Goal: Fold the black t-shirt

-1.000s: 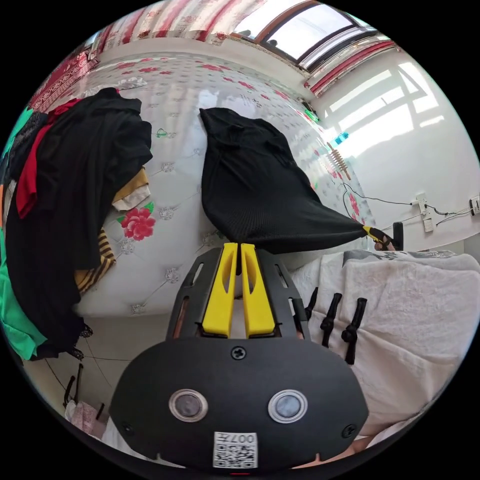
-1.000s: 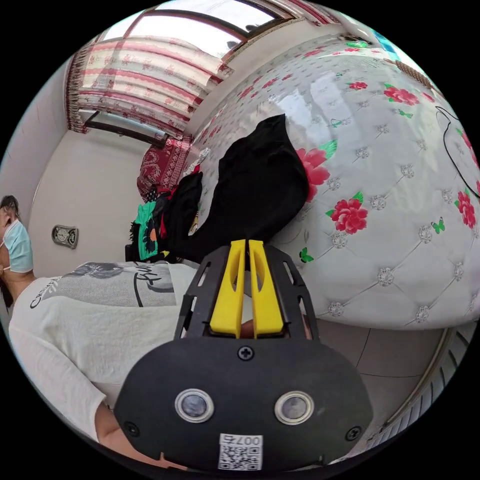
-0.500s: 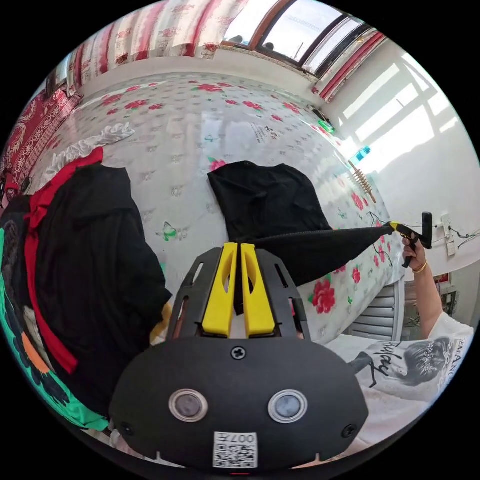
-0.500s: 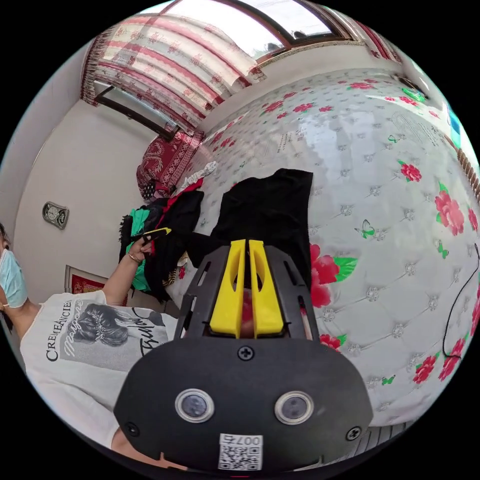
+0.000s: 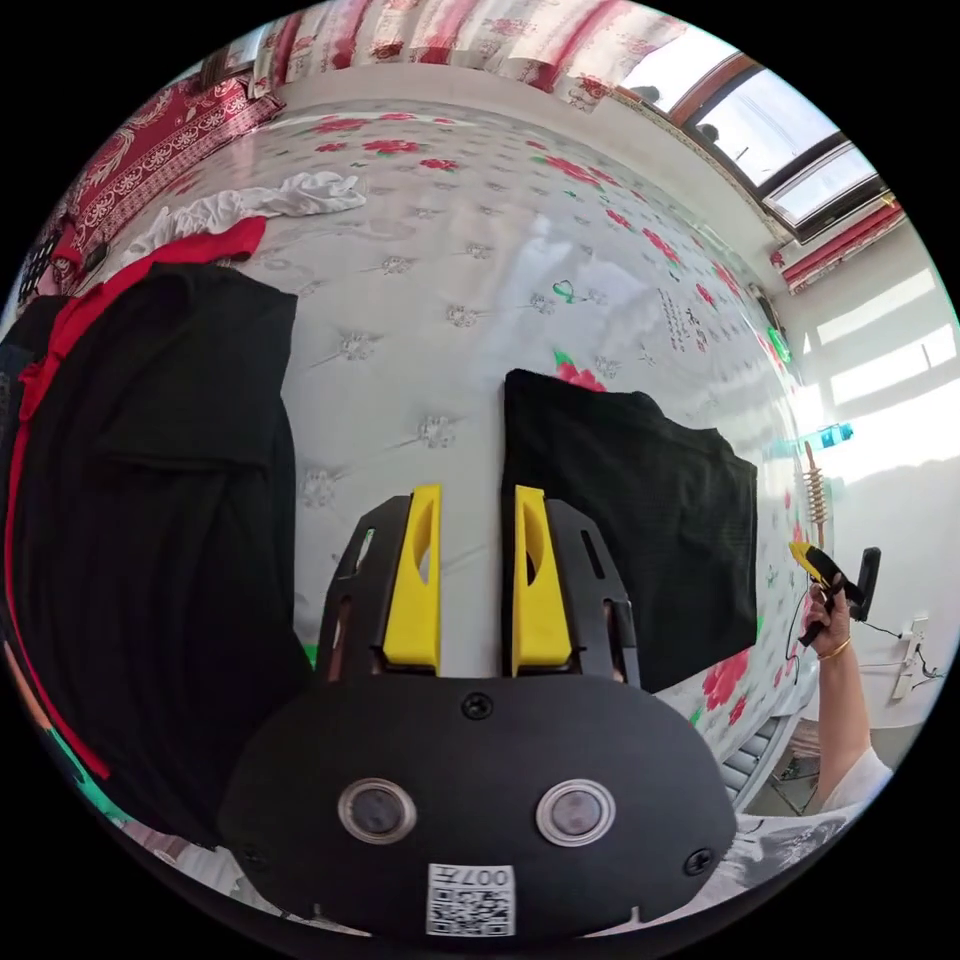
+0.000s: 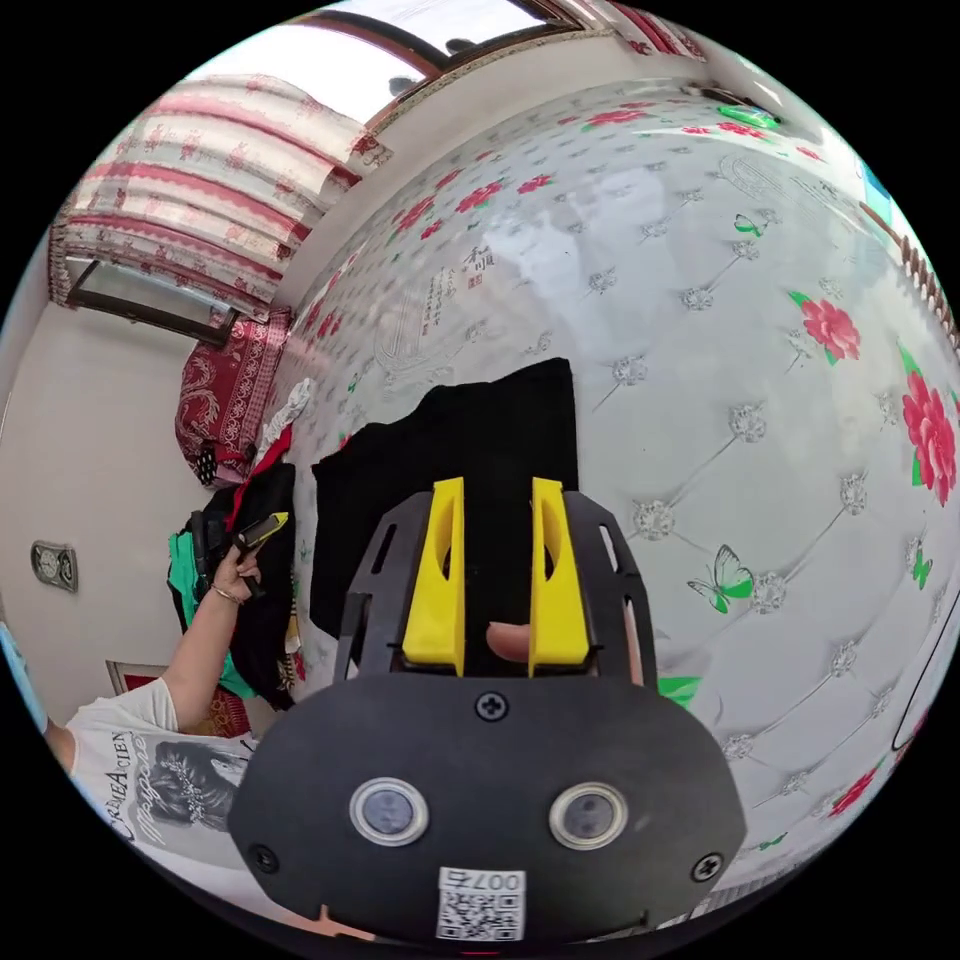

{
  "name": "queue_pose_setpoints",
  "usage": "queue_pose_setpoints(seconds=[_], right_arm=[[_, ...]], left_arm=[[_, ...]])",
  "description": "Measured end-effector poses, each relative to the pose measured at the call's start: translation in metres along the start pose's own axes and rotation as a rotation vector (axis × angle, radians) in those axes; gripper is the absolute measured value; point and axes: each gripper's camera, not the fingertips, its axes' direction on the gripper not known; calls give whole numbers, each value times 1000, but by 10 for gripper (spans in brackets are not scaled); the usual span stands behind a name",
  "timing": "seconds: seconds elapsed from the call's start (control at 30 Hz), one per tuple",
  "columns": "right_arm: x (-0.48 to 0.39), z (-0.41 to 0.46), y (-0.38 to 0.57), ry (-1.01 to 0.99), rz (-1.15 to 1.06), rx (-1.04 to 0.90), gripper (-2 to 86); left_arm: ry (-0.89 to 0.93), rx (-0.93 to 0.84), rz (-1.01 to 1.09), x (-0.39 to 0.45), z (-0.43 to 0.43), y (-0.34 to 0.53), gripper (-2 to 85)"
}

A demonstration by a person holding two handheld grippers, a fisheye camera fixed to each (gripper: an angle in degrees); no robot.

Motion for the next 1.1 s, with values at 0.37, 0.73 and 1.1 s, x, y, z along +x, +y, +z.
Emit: queue_pose_setpoints(seconds=[0.37, 0.73, 1.1], right_arm=[[20, 48, 127, 77, -3, -128, 71], [2, 79, 121, 101, -40, -239, 11], [60, 27, 238, -12, 108, -182, 1]], left_arm=[[14, -137, 117, 34, 51, 117, 95], [-46, -198, 155, 50, 66, 124, -8], [55, -160, 219, 53, 45, 205, 69]])
